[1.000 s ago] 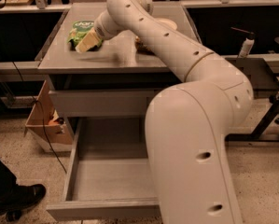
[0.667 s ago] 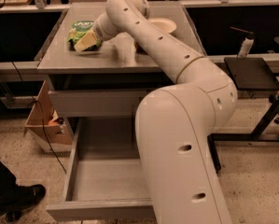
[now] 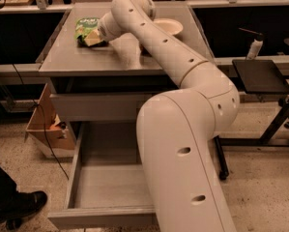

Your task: Place green rice chip bag into middle drawer

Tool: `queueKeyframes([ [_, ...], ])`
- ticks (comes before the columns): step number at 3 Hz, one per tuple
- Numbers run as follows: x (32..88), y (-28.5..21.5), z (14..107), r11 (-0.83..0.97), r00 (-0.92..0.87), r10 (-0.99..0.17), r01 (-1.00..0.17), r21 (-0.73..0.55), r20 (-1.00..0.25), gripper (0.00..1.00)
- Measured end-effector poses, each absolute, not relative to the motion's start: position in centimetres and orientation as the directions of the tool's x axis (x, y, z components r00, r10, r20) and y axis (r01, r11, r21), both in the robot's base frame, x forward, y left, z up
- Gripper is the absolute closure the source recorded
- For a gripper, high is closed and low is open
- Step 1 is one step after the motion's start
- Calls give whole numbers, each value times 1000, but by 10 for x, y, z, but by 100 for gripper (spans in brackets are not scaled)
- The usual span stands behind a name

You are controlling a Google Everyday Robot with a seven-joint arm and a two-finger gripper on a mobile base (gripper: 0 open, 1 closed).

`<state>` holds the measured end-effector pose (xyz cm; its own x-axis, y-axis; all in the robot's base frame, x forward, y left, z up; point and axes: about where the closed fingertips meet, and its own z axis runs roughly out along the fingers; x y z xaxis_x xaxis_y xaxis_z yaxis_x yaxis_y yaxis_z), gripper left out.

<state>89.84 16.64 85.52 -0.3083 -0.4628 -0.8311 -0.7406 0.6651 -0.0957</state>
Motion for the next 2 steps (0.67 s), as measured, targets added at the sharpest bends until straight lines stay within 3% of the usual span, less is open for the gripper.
queueKeyframes([
  [2, 885, 156, 881, 657, -255, -451, -743, -125, -856, 96],
])
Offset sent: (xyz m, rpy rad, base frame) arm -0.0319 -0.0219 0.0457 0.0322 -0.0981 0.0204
